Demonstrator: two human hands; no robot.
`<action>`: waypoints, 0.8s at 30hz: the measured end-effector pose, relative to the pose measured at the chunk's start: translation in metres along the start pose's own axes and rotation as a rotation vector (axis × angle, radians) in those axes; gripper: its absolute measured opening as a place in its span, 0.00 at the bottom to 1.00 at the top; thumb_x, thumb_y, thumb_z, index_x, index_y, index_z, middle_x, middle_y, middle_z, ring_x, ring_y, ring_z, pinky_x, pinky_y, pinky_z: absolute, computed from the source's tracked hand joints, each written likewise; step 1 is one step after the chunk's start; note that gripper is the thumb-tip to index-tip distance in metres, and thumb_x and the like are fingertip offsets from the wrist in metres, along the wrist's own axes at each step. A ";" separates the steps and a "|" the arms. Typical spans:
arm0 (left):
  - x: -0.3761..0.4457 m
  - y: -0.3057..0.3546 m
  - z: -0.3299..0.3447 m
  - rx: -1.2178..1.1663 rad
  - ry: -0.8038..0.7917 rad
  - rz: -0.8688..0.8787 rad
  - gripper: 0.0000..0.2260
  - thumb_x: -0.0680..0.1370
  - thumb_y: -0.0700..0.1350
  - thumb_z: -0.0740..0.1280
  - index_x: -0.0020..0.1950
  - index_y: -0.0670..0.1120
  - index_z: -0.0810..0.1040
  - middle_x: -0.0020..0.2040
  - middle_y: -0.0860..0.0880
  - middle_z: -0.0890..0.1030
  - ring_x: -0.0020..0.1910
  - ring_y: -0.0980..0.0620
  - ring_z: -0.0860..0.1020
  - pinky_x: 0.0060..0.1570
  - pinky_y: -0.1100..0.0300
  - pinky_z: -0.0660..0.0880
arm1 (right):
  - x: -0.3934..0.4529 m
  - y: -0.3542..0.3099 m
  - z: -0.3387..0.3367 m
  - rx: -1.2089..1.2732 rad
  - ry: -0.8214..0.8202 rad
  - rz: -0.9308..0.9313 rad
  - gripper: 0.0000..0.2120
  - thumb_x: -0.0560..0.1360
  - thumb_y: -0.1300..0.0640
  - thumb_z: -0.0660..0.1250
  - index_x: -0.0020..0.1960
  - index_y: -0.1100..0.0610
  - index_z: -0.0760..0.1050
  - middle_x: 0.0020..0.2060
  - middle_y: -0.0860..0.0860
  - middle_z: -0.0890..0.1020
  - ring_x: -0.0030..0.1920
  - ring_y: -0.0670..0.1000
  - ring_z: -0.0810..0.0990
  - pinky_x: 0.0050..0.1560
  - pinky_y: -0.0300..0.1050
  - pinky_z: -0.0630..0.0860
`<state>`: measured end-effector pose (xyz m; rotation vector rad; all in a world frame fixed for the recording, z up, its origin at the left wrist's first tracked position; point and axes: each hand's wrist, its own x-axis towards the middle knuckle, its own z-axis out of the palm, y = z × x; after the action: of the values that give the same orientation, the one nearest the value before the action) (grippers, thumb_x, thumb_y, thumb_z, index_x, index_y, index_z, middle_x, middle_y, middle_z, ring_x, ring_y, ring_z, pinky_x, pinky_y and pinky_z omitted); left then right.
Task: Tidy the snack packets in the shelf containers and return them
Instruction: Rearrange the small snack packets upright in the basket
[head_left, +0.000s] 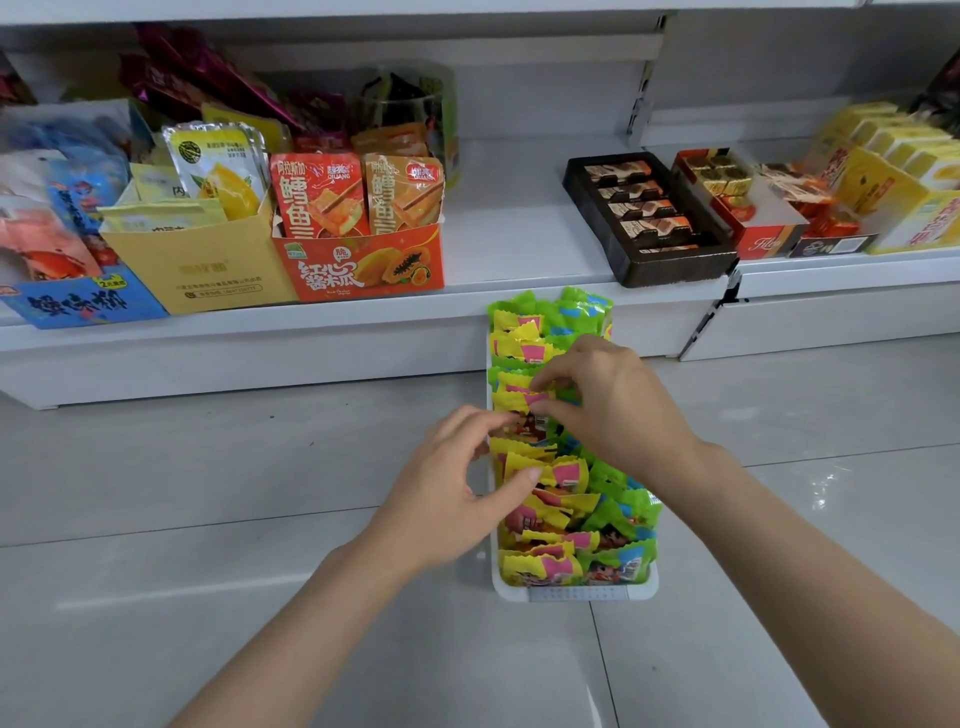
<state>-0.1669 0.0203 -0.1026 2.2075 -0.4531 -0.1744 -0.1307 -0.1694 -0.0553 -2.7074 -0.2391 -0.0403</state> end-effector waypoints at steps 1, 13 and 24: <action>-0.001 -0.002 0.000 0.063 -0.014 0.007 0.27 0.75 0.66 0.63 0.68 0.52 0.74 0.54 0.63 0.69 0.58 0.63 0.68 0.57 0.70 0.66 | 0.001 -0.002 0.001 -0.017 -0.006 -0.004 0.12 0.74 0.48 0.74 0.56 0.49 0.83 0.51 0.51 0.76 0.53 0.53 0.77 0.52 0.49 0.75; -0.016 -0.004 0.001 0.028 -0.144 -0.055 0.33 0.69 0.79 0.49 0.64 0.61 0.70 0.60 0.66 0.72 0.60 0.75 0.67 0.51 0.79 0.65 | -0.002 -0.011 -0.040 0.148 0.140 -0.071 0.04 0.76 0.58 0.72 0.43 0.56 0.80 0.47 0.51 0.83 0.50 0.54 0.81 0.53 0.48 0.74; -0.011 0.011 0.002 -0.599 0.089 -0.289 0.25 0.71 0.68 0.63 0.63 0.57 0.76 0.59 0.63 0.81 0.63 0.66 0.75 0.58 0.69 0.73 | -0.019 -0.014 -0.129 0.807 0.372 0.011 0.04 0.74 0.58 0.74 0.42 0.53 0.80 0.36 0.48 0.87 0.38 0.49 0.87 0.39 0.40 0.82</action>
<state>-0.1800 0.0169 -0.0960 1.6687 -0.0155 -0.3191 -0.1508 -0.2128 0.0668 -1.8541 -0.0938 -0.3586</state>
